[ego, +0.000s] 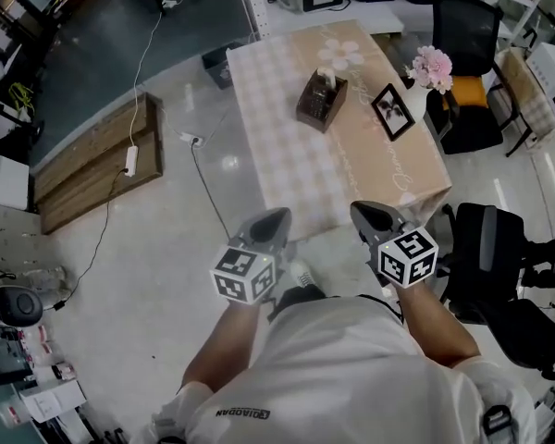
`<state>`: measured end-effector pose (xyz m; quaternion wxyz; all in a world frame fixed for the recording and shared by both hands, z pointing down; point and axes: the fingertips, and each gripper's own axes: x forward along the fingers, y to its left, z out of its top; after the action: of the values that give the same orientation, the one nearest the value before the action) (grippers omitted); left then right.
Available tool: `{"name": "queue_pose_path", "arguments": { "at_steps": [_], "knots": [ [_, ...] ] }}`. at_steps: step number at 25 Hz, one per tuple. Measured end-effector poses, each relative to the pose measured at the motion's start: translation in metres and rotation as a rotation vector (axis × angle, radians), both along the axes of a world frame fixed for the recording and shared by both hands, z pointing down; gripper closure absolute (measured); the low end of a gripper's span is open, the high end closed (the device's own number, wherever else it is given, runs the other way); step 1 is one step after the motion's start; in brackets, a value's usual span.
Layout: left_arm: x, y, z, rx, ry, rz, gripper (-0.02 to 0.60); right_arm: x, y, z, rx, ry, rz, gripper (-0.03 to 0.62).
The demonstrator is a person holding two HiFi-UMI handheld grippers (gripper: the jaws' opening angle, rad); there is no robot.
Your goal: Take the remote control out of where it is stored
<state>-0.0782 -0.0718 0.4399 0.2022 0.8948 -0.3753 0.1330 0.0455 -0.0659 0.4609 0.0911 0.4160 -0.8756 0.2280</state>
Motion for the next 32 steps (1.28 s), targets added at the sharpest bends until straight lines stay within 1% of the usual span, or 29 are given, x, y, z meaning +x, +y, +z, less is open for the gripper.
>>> {"name": "queue_pose_path", "arguments": {
  "at_steps": [7,10,12,17,20,25,32],
  "knots": [
    [-0.020,-0.049,0.011,-0.004,-0.023,0.076,0.577,-0.027,-0.052,0.010,-0.011,0.038,0.048,0.589],
    [-0.024,-0.064,0.014,-0.002,-0.032,0.113,0.577,-0.033,-0.067,0.014,-0.019,0.050,0.079,0.589],
    [-0.029,-0.074,0.017,0.000,-0.035,0.122,0.577,-0.034,-0.078,0.014,-0.017,0.062,0.096,0.589],
    [-0.038,-0.095,0.020,-0.009,-0.029,0.117,0.577,-0.026,-0.108,0.015,-0.015,0.097,0.132,0.589],
    [-0.039,-0.103,0.024,-0.015,-0.040,0.117,0.577,-0.020,-0.130,0.015,-0.008,0.108,0.139,0.589],
    [-0.036,-0.114,0.027,-0.019,-0.061,0.094,0.577,-0.014,-0.168,0.012,0.017,0.127,0.117,0.588],
    [-0.026,-0.134,0.029,-0.022,-0.084,0.018,0.577,-0.006,-0.223,0.018,0.035,0.160,0.044,0.585]
  ]
}}
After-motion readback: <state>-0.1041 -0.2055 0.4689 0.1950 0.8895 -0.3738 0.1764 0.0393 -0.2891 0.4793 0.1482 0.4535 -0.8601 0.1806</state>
